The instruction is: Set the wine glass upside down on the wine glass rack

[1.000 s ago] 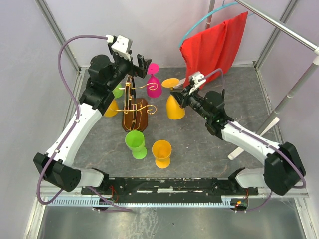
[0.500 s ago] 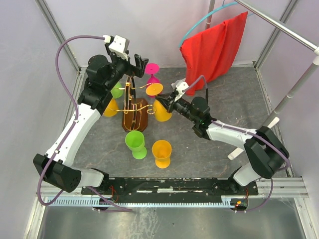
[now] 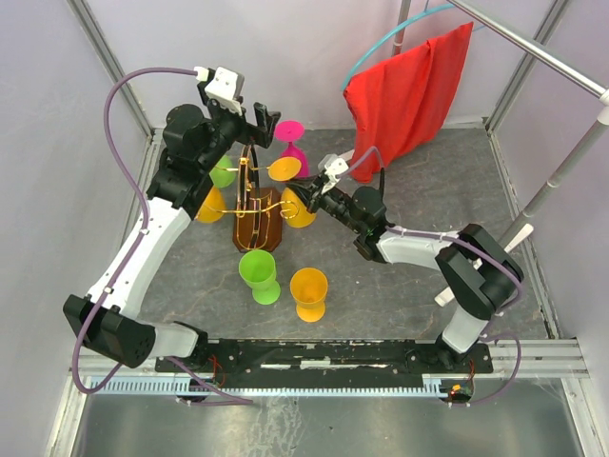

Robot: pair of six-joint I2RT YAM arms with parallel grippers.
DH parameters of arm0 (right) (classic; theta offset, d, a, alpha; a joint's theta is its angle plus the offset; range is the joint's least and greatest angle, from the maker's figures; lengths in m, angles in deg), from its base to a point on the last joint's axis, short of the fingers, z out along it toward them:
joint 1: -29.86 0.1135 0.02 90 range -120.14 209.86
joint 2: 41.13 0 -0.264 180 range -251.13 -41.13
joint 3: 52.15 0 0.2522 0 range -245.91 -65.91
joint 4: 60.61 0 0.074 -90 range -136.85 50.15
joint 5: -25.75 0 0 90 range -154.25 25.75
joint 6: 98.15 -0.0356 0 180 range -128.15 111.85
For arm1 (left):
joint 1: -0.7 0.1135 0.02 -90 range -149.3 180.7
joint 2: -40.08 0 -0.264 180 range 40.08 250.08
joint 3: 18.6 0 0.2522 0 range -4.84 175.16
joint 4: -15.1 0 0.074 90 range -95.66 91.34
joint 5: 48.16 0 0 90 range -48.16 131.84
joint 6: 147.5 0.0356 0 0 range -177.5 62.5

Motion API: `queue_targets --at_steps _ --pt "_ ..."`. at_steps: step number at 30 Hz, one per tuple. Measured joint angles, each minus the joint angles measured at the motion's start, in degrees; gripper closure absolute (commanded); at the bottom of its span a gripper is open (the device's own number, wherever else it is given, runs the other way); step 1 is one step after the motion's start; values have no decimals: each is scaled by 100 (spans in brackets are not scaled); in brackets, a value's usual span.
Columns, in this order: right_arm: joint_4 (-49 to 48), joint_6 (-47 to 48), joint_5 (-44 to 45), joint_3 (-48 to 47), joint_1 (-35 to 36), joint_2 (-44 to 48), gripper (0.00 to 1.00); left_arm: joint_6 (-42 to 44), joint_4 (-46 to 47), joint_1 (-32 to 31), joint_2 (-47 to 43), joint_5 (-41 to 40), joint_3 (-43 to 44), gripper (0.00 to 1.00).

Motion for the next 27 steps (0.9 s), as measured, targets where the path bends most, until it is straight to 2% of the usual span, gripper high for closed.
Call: queue_targets --at_steps 17,27 --pt "-190 -2 894 -245 85 -306 99 0 -76 33 0 0 0 1" --pt "-468 0 1134 -243 146 -442 98 0 -118 44 0 2 0 1"
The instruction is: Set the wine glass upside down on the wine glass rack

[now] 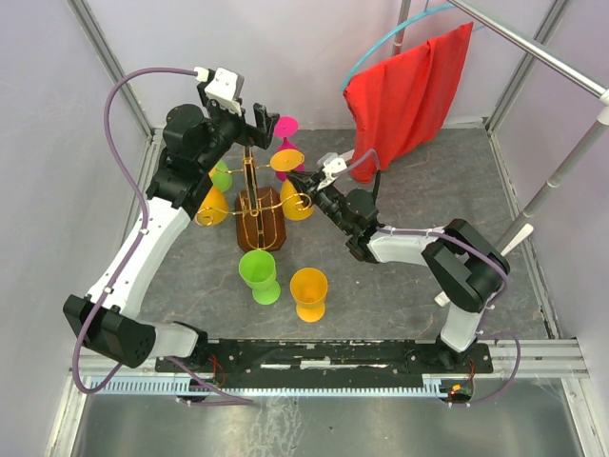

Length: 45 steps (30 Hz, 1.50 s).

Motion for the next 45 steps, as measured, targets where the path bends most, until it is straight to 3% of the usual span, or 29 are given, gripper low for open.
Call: queue_targets --at_steps 17,30,45 --pt "-680 26 992 142 -61 -291 97 0 -2 11 0 4 0 1" --pt "-1272 146 870 776 -22 -168 89 0 4 11 0 63 -105 1" --pt "-1333 494 704 767 269 -127 86 -2 4 11 0 133 -166 1"
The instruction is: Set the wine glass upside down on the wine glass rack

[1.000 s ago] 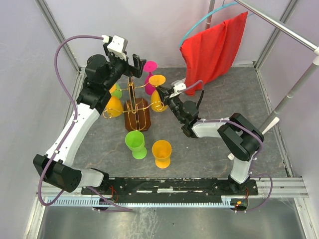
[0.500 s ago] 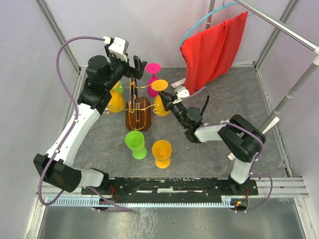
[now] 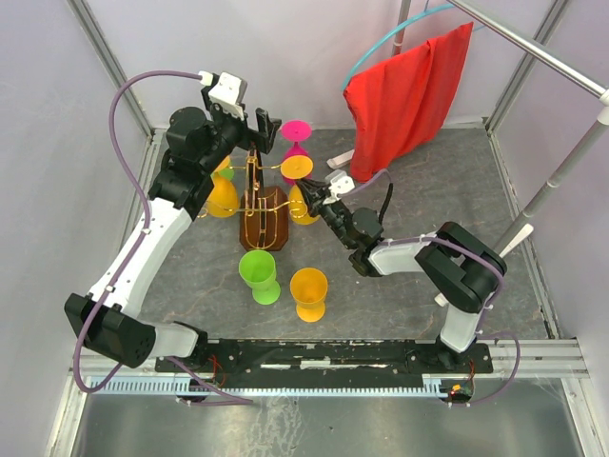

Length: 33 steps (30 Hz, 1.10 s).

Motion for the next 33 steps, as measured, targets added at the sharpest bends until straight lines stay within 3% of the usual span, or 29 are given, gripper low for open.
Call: queue_targets --at_steps 12,23,28,31,33 --pt "42 260 17 50 155 264 55 -26 -2 0 0 24 -15 1" --pt "249 435 520 916 166 927 44 -37 -588 0 -7 166 328 1" --pt "1222 466 1281 1152 170 1934 37 103 -1309 -11 -109 278 785 1" --pt "2583 330 2094 920 173 2673 29 337 -1746 -210 -238 295 892 1" --pt "3803 140 2667 409 142 2935 27 610 -2092 -686 -271 232 1010 1"
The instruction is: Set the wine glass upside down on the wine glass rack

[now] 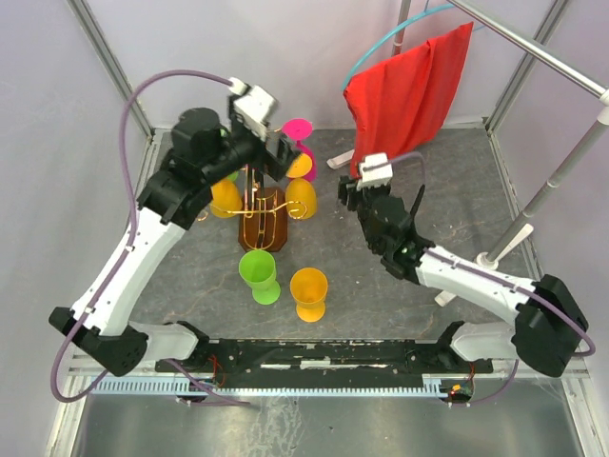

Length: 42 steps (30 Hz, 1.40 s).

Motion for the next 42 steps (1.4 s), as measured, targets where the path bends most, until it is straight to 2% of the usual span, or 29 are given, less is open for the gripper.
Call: queue_targets --at_steps 3,7,12,15,20,23,33,42 --pt "1836 -409 466 -992 -179 52 27 345 -409 -778 33 -31 151 1" --pt "3936 -1202 245 -1987 -872 52 26 697 -927 -1482 142 24 308 1" --pt "5593 -1904 -531 -2339 -1993 48 25 1093 -1569 -2168 227 -15 442 1" --pt "6255 -2068 -852 -2350 -2223 44 25 1318 -1941 -2717 306 -66 487 1" --pt "6795 -2208 -1209 -2343 -2286 118 25 1596 -2503 -3637 538 -487 315 1" --pt "6996 -2260 -1283 -2341 -2339 297 25 1622 -2833 -3912 717 -715 107 1" --pt "7163 -2321 -1298 -2256 -2391 901 26 1622 -3331 -3971 782 -1187 -520 0" --pt "7160 -2400 -1305 -2028 -2393 940 28 1626 -3392 -3971 785 -1351 -1029 5"
